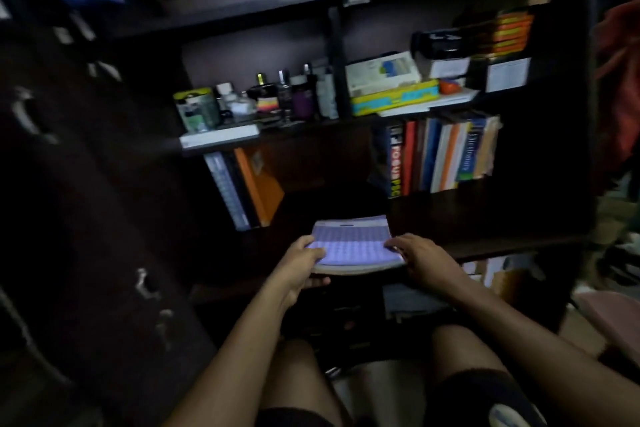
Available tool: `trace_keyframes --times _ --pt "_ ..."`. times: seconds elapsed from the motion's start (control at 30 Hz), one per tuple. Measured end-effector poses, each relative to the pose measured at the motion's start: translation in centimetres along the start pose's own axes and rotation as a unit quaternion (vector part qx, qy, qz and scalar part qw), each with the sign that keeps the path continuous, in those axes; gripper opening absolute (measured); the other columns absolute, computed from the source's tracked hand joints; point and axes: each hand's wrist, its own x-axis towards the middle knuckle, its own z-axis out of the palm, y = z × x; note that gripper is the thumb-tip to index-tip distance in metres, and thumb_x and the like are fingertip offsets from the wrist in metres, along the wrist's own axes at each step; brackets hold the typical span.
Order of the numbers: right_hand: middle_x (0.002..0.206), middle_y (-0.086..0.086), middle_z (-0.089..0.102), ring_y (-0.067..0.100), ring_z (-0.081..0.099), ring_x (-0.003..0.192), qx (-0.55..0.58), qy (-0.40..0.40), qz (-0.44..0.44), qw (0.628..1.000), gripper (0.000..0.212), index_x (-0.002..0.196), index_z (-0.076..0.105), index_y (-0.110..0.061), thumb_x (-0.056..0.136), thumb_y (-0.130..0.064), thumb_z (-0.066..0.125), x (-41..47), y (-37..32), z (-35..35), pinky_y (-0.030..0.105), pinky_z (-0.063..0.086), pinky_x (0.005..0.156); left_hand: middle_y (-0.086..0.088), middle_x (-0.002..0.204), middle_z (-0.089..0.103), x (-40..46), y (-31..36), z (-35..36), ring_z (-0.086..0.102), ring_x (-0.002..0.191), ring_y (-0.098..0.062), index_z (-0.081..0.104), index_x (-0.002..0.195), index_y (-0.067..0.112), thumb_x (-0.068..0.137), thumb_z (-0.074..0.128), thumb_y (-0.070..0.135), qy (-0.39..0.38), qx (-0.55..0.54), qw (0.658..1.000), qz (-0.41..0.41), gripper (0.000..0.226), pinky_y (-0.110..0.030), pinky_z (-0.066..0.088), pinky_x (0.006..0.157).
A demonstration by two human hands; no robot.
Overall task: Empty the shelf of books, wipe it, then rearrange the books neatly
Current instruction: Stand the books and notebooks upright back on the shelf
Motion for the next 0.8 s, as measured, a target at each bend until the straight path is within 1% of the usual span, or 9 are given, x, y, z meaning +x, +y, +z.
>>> trace_keyframes --times 0.1,0.17,0.3,0.37,0.43,0.5,0.63,0.7,0.8 --pt "0.125 0.006 0.057 0.031 0.058 0.114 -0.007 -0.025 0.007 1.000 0.045 0.131 0.058 -0.020 0.087 -0.009 0.058 1.2 -1.1 1.7 0.041 0.048 0.092 -0.002 0.112 0.063 -0.3 -1.3 -1.2 0.066 0.092 -0.019 0.052 0.131 0.018 0.098 0.056 0.008 0.020 0.040 0.999 0.017 0.034 -0.030 0.060 0.062" --pt "0.121 0.006 0.055 0.032 0.058 0.110 0.007 -0.021 0.005 1.000 0.045 0.129 0.056 -0.021 0.086 -0.009 0.059 1.7 -1.7 2.1 0.043 0.050 0.087 0.000 0.117 0.062 0.0 -2.0 -1.9 0.067 0.097 -0.018 0.050 0.134 0.017 0.096 0.064 0.017 0.020 0.064 0.997 0.024 0.041 -0.030 0.062 0.071" --pt "0.120 0.006 0.047 0.032 0.055 0.106 0.043 0.005 0.012 0.999 0.048 0.129 0.054 -0.018 0.084 -0.003 0.058 2.7 -2.9 2.0 0.043 0.050 0.080 0.007 0.150 0.045 0.0 -2.6 -4.0 0.055 0.129 -0.016 0.039 0.153 0.029 0.072 0.087 0.047 -0.018 0.117 0.991 0.064 0.096 -0.041 0.050 0.107" --pt "0.119 0.005 0.047 0.030 0.054 0.106 0.074 0.033 0.009 0.997 0.047 0.125 0.056 -0.018 0.083 0.001 0.056 2.9 -3.5 1.7 0.043 0.049 0.083 0.006 0.151 0.042 -0.1 -2.7 -5.0 0.050 0.134 -0.015 0.034 0.155 0.036 0.065 0.094 0.037 -0.042 0.143 0.983 0.104 0.108 -0.040 0.046 0.111" --pt "0.116 0.004 0.049 0.027 0.054 0.106 0.114 0.063 0.019 0.991 0.044 0.121 0.060 -0.018 0.083 0.003 0.056 3.3 -3.8 1.3 0.043 0.048 0.087 0.003 0.150 0.044 0.0 -2.8 -5.6 0.051 0.134 -0.016 0.028 0.157 0.036 0.069 0.092 0.013 -0.050 0.132 0.979 0.144 0.111 -0.042 0.049 0.108" --pt "0.113 0.004 0.052 0.025 0.055 0.104 0.137 0.075 0.035 0.987 0.042 0.117 0.063 -0.016 0.082 0.006 0.056 3.6 -4.2 0.8 0.039 0.047 0.087 0.000 0.142 0.053 -0.1 -3.0 -5.6 0.057 0.128 -0.015 0.030 0.156 0.032 0.076 0.084 -0.001 -0.008 0.099 0.977 0.188 0.102 -0.040 0.052 0.104" --pt "0.103 0.004 0.060 0.024 0.060 0.099 0.139 0.064 0.041 0.987 0.042 0.109 0.069 -0.016 0.076 0.007 0.059 3.8 -4.3 -0.3 0.032 0.045 0.081 0.005 0.125 0.065 -0.1 -2.7 -4.9 0.065 0.114 -0.011 0.053 0.132 0.032 0.088 0.078 0.013 0.107 0.054 0.963 0.239 0.054 -0.033 0.055 0.094" --pt "0.101 0.002 0.065 0.022 0.063 0.095 0.156 0.046 0.036 0.986 0.037 0.104 0.071 -0.020 0.077 0.005 0.063 3.6 -4.1 -0.6 0.032 0.048 0.081 0.012 0.120 0.066 0.1 -2.7 -4.9 0.065 0.112 -0.007 0.062 0.117 0.035 0.090 0.076 0.019 0.126 0.098 0.948 0.277 0.034 -0.031 0.054 0.092" --pt "0.101 -0.001 0.069 0.016 0.066 0.091 0.182 0.041 0.053 0.981 0.033 0.101 0.071 -0.025 0.081 0.000 0.064 3.1 -3.6 -0.8 0.036 0.055 0.081 0.006 0.114 0.062 -0.1 -2.4 -5.0 0.065 0.104 -0.005 0.070 0.111 0.033 0.092 0.074 0.019 0.120 0.206 0.911 0.335 0.024 -0.027 0.054 0.088"
